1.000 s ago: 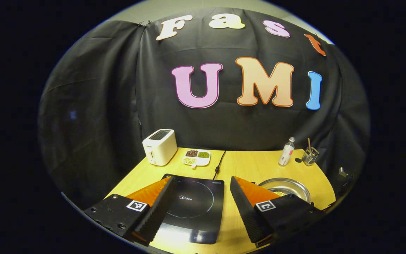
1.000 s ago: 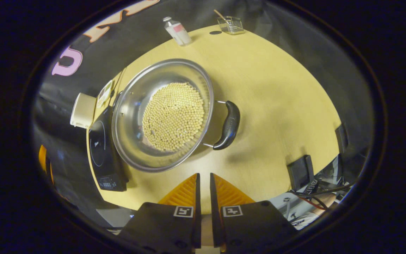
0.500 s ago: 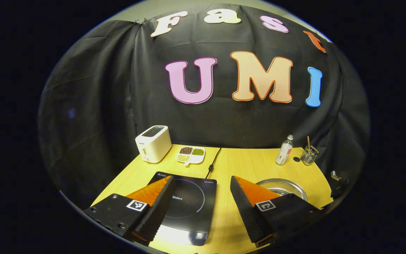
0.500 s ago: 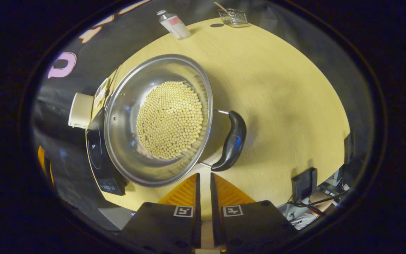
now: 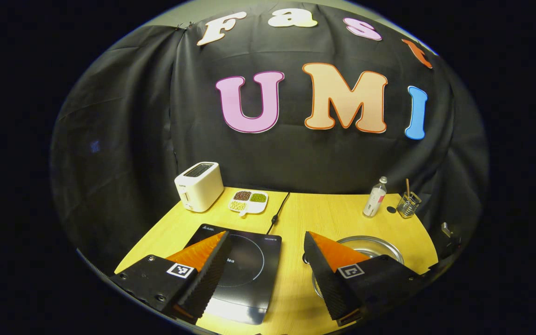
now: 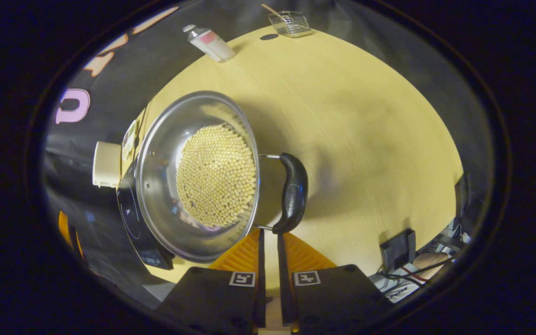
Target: First push the handle of the pot to place it horizontally, then grasp the pot with both hands and set it on the induction cooktop.
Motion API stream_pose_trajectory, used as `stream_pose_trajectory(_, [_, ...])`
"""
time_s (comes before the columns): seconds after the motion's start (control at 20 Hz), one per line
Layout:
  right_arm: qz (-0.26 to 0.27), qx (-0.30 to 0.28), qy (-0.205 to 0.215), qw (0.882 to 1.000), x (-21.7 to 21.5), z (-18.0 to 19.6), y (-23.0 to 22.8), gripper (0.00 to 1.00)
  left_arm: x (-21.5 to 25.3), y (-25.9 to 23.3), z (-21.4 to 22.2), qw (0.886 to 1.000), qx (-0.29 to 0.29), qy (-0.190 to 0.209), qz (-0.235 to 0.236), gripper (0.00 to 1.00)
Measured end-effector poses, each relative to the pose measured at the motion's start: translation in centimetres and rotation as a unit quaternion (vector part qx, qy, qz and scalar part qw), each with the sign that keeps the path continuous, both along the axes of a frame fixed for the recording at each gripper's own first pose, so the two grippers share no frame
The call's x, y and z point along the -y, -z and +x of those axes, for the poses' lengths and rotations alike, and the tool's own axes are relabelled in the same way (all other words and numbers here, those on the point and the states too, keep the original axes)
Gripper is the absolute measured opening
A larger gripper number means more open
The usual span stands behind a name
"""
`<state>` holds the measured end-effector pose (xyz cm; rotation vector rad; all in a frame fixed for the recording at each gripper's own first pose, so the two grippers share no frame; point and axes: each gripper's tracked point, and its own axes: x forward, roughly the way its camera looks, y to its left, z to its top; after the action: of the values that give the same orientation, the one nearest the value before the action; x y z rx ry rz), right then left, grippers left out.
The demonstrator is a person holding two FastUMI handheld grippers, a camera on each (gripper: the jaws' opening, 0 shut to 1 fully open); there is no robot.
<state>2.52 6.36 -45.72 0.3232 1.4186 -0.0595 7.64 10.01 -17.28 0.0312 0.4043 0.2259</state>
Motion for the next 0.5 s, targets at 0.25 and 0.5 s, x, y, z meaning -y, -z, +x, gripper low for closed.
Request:
stream_pose_trajectory(0.25, [0.005,0.005,0.012,1.0,0.7,1.3,0.0,0.16,0.4,0.8,-0.1,1.0,-0.007,-0.003,0.0,0.96])
stream_pose_trajectory(0.5, [0.004,0.016,0.019,1.0,1.4,3.1,0.1,0.16,0.9,1.7,-0.2,1.0,-0.02,-0.005,0.001,0.96])
